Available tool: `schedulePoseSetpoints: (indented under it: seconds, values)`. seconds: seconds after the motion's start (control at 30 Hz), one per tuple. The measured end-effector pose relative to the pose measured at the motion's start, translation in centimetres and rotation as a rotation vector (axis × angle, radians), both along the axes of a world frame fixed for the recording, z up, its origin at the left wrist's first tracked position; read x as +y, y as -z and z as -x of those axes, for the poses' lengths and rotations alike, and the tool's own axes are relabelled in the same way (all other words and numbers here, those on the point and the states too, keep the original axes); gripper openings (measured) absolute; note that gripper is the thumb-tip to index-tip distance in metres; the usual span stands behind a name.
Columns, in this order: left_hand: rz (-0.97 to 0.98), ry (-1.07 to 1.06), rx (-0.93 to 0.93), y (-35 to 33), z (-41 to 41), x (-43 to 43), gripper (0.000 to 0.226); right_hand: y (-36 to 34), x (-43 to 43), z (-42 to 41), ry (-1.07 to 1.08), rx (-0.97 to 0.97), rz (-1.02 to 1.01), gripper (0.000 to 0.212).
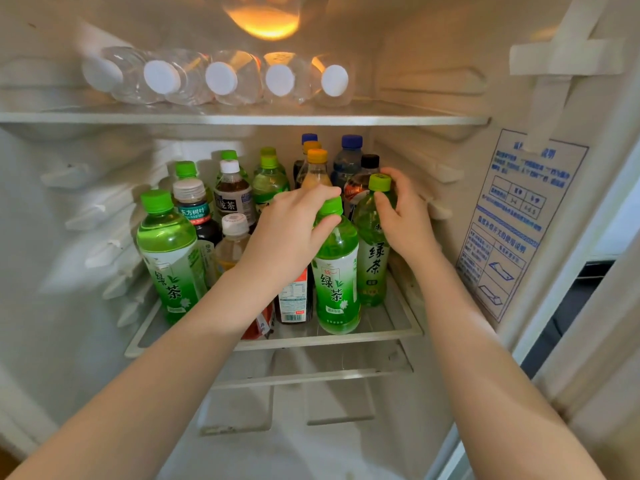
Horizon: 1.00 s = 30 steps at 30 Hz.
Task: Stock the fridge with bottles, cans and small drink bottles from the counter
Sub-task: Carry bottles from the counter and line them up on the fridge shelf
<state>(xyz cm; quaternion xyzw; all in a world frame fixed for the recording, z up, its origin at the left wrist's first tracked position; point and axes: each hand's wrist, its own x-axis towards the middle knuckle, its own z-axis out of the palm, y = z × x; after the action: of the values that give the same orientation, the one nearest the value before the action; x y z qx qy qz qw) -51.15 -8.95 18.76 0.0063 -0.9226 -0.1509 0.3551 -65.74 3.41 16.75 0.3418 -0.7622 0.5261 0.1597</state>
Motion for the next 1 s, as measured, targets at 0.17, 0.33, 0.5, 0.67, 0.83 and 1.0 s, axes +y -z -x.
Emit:
schedulePoseSetpoints:
  seconds: [0.17, 0.33, 0.5, 0.67, 0.83, 1.0]
  values:
    - [-0.014, -0.003, 0.005, 0.1, 0.0, 0.1, 0.039, 1.4, -0.4, -1.1, 0.064, 0.005, 0.113, 0.049]
    - [-0.025, 0.005, 0.013, 0.3, -0.4, 0.1, 0.04, 4.4, 0.1, -1.9, 0.08, -0.03, 0.079, 0.077]
    - [-0.028, -0.001, 0.026, 0.4, -0.6, 0.1, 0.04, 4.2, -0.3, -1.2, 0.086, -0.031, 0.075, 0.077]
    - [-0.016, -0.011, 0.031, 0.6, -0.6, 0.1, 0.039, 4.2, -0.5, -0.5, 0.056, -0.023, 0.082, 0.076]
    - [-0.02, -0.02, 0.025, 0.6, -0.4, 0.2, 0.039, 4.3, -0.7, 0.0, 0.02, -0.032, 0.092, 0.075]
    - [-0.027, -0.017, 0.021, 0.4, -0.4, 0.2, 0.039, 4.5, -0.8, 0.2, -0.008, -0.043, 0.099, 0.074]
